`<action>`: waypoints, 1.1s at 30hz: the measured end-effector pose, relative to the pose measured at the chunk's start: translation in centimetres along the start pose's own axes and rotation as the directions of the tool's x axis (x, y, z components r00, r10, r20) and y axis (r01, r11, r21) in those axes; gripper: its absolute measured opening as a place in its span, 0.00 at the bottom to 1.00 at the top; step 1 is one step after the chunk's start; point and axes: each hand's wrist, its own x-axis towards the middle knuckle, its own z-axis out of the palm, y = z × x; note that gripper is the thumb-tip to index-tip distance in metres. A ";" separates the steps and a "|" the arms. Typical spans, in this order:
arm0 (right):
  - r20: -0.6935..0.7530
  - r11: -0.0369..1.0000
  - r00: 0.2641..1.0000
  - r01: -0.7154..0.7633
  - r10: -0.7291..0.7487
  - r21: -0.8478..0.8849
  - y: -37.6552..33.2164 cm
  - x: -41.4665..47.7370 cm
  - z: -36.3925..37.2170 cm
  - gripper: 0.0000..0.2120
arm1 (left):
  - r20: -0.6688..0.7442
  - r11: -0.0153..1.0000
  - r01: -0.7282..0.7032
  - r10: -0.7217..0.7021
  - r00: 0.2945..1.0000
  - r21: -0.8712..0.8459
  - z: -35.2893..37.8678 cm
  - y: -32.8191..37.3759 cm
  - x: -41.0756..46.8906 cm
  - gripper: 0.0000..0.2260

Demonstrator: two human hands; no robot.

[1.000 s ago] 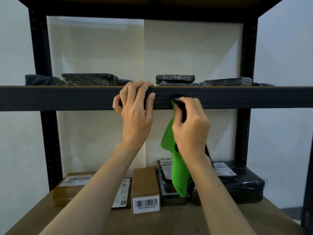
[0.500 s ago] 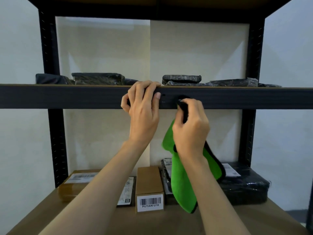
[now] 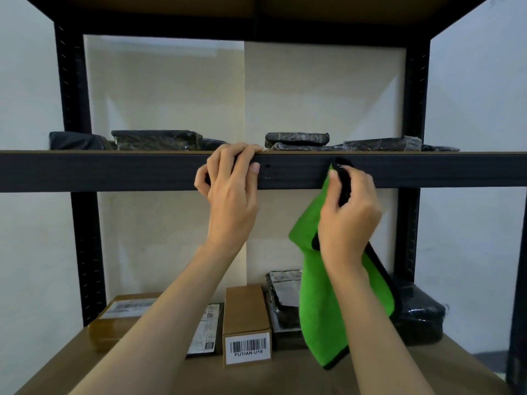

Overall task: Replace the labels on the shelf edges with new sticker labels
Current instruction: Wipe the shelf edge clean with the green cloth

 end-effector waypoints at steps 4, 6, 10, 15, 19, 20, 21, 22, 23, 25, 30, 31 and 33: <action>0.052 0.997 0.997 0.059 -0.061 0.045 -2.0 -2.3 2.3 0.06 | -0.013 1.000 0.004 -0.004 1.000 -0.001 0.2 0.0 -0.1 0.11; 0.097 0.995 0.991 0.084 -0.090 0.058 -2.8 -3.0 2.9 0.06 | -0.007 1.000 0.007 -0.007 1.000 -0.004 0.0 0.0 0.0 0.11; 0.226 0.982 0.956 0.173 -0.186 0.075 -1.6 -2.5 1.3 0.08 | -0.003 1.000 0.013 -0.013 1.000 -0.011 -0.2 0.1 0.0 0.12; 0.049 0.998 0.997 0.062 -0.063 0.017 0.3 -0.6 0.0 0.07 | -0.014 1.000 0.000 -0.001 1.000 -0.002 0.0 0.1 0.0 0.11; 0.160 0.993 0.981 0.094 -0.105 0.075 -2.1 -3.5 2.5 0.09 | -0.020 1.000 0.008 -0.008 1.000 0.003 0.1 0.1 -0.1 0.11; 0.191 0.990 0.974 0.111 -0.125 0.083 -2.6 -4.0 2.6 0.09 | -0.010 1.000 0.007 -0.006 1.000 0.003 0.0 0.1 0.0 0.12; 0.214 0.988 0.966 0.128 -0.144 0.086 -2.6 -4.0 2.4 0.09 | -0.001 1.000 0.009 -0.009 1.000 0.004 -0.1 0.1 0.0 0.12; 0.228 0.986 0.960 0.143 -0.160 0.091 -2.3 -3.8 2.0 0.10 | 0.004 1.000 0.014 -0.014 1.000 0.005 -0.2 0.2 0.0 0.12; 0.225 0.984 0.960 0.148 -0.166 0.095 -1.8 -3.5 1.5 0.10 | 0.006 1.000 0.018 -0.018 1.000 0.003 -0.3 0.2 0.0 0.12; 0.148 0.990 0.981 0.117 -0.128 0.077 -0.9 -2.5 0.5 0.09 | 0.006 1.000 0.018 -0.018 1.000 -0.003 -0.3 0.2 0.0 0.12; 0.072 0.998 0.996 0.058 -0.061 0.038 -1.1 -2.1 1.7 0.08 | -0.013 1.000 0.016 -0.016 1.000 -0.004 0.0 0.1 0.0 0.11; 0.115 0.995 0.989 0.087 -0.092 0.046 -1.7 -2.6 2.1 0.09 | -0.014 1.000 0.023 -0.023 1.000 -0.007 0.0 0.1 0.0 0.11; 0.213 0.989 0.966 0.137 -0.147 0.060 -2.6 -3.7 2.4 0.09 | 0.001 1.000 0.025 -0.025 1.000 -0.007 -0.1 0.2 0.1 0.11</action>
